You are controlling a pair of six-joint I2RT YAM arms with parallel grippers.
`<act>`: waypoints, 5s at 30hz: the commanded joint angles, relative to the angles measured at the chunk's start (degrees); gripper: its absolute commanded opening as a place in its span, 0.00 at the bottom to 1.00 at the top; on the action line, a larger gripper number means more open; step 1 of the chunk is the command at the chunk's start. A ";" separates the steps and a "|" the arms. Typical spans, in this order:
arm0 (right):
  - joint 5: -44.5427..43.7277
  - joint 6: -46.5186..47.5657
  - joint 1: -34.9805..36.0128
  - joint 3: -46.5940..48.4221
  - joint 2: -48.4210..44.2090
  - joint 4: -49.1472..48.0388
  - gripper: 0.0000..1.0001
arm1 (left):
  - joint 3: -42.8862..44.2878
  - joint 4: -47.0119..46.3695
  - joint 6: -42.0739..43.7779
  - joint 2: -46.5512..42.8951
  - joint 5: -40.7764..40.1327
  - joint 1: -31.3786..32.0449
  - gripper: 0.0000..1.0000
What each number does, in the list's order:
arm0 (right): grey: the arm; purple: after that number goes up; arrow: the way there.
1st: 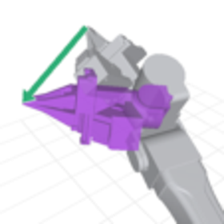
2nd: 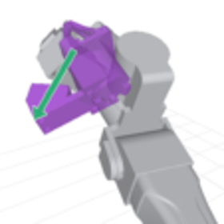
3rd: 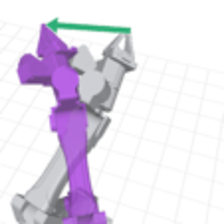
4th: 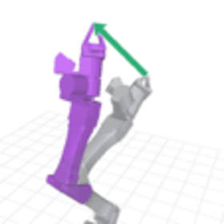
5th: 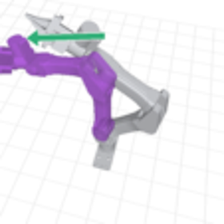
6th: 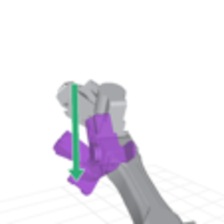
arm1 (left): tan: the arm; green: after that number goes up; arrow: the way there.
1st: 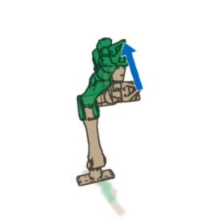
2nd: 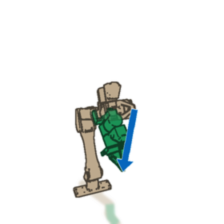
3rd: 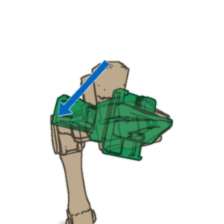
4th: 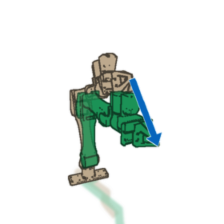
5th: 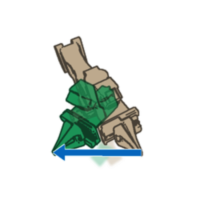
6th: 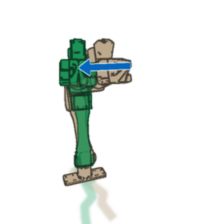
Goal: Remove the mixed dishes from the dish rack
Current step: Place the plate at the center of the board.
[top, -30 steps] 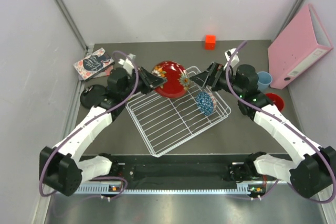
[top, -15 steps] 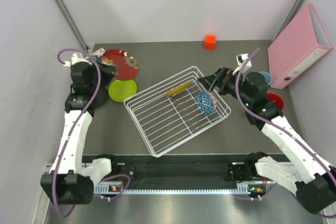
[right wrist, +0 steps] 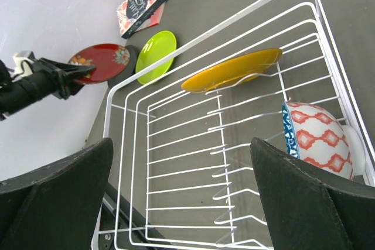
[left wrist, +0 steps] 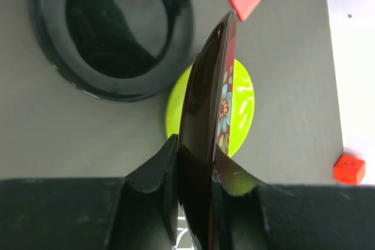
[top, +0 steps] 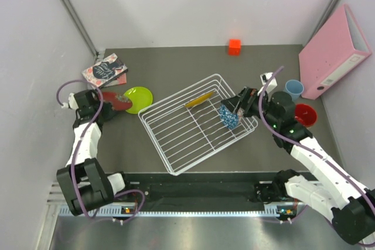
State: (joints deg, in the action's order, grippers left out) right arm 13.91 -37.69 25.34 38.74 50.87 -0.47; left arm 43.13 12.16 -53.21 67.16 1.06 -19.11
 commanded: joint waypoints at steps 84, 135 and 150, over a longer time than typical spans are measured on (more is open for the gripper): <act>2.96 -0.98 0.14 -4.02 3.27 -6.82 0.98 | 16.89 14.03 9.62 28.73 18.01 1.98 0.00; 3.32 -0.54 0.06 -3.94 5.20 -7.27 0.98 | 15.13 16.22 10.32 16.01 15.13 1.98 0.35; -0.90 2.18 0.15 1.95 4.76 -0.68 0.98 | 22.59 10.35 16.63 -2.73 -0.52 25.41 0.73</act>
State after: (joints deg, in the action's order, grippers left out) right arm 15.66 -37.91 25.34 35.48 56.84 -2.24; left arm 60.84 27.33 -42.33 68.38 8.78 -7.16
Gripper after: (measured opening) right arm 0.981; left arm 0.621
